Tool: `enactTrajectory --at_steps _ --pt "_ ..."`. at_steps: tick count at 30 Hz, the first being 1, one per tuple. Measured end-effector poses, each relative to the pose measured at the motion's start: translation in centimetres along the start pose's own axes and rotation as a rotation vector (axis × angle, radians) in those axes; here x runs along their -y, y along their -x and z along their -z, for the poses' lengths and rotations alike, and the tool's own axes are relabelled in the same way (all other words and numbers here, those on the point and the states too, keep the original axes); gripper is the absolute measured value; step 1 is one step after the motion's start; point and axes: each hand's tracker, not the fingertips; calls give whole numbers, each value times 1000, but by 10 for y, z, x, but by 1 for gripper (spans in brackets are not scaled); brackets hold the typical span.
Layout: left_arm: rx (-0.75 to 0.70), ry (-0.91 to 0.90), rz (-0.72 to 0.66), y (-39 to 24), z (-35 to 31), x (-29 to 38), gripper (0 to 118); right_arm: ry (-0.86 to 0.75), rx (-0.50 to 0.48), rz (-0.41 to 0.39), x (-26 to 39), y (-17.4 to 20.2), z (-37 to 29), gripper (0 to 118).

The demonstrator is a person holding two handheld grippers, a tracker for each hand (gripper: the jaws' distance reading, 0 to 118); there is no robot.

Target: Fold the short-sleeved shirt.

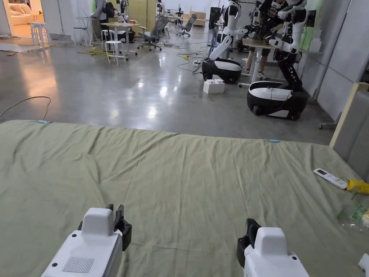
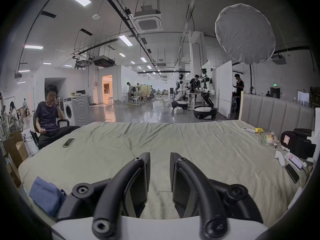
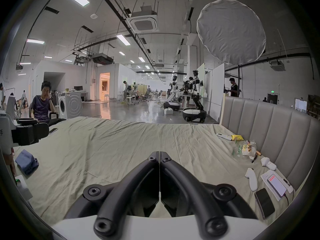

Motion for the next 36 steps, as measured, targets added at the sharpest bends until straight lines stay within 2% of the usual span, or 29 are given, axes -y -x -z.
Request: enactTrajectory --at_steps 2,4,12,18,32,33,34,35,36 --pt "-8 -16 8 1 -5 1 12 -11 5 -41 -1 -2 -1 1" --pt "-16 -13 -10 4 -5 1 9 9 7 -10 0 -6 0 1" --pt "-47 -25 4 7 -5 2 3 -3 18 10 -2 -8 -1 1" --pt "-67 -30 -23 11 -9 0 3 3 33 54 2 -8 1 1" --pt "-59 -44 18 0 -12 -2 3 7 26 55 1 -8 -1 1" --pt "-71 -50 19 0 -13 -3 3 9 28 49 1 -7 -1 2" --pt "-78 -53 19 0 -14 -3 4 11 32 44 1 -6 -1 9" --pt "-80 -50 16 0 -14 -4 6 11 33 41 1 -6 -1 27" --pt "-80 -48 13 0 -14 -4 14 12 33 41 2 -6 -1 40"
